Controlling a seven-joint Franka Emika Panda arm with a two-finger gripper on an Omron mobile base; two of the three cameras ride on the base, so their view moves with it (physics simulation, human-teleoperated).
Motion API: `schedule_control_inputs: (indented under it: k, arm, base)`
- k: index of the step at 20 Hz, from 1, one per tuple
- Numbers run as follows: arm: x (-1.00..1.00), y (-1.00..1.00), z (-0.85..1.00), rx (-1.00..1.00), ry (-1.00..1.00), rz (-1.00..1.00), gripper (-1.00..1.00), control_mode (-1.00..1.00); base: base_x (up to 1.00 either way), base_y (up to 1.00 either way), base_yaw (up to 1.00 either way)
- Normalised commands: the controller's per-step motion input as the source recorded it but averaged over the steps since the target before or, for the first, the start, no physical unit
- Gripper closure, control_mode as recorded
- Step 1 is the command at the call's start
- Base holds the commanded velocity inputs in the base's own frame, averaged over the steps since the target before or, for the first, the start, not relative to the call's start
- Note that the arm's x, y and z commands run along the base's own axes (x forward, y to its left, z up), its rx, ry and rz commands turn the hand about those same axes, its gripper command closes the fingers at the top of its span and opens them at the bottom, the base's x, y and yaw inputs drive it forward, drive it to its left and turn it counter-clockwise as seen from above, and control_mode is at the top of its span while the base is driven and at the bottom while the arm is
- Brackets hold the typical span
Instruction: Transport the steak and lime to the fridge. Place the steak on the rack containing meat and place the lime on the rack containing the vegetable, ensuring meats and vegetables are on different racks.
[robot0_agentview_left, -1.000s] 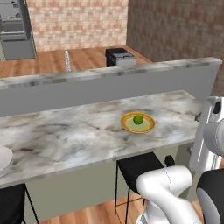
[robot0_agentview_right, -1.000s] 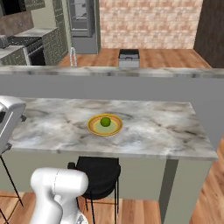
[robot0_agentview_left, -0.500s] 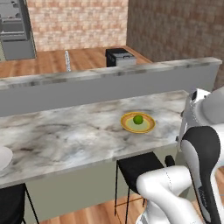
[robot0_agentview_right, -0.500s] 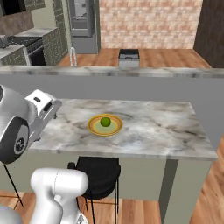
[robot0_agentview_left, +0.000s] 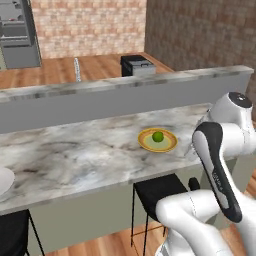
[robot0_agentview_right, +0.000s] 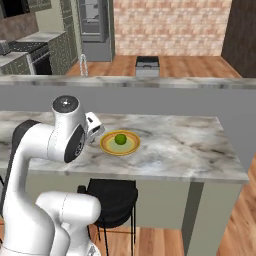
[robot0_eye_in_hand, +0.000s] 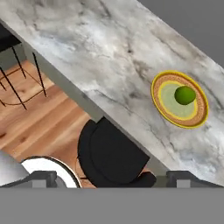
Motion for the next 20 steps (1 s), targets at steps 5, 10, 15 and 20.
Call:
schedule_control_inputs:
  k: [5, 10, 15, 20]
  arm:
    - [1.0, 0.0, -0.41, 0.11, 0.07, -0.41, -1.0, -1.0]
    - [0.91, 0.04, -0.27, -0.01, 0.01, -0.46, -1.0, -1.0]
    - [0.62, 0.0, -0.21, -0.01, 0.0, -0.51, -1.0, -1.0]
    - [0.53, -0.07, -0.21, 0.01, 0.09, -0.46, -1.0, -1.0]
  base:
    - [0.0, 0.0, 0.0]
    - [0.0, 0.0, 0.0]
    - [0.0, 0.0, 0.0]
    - [0.0, 0.0, 0.0]
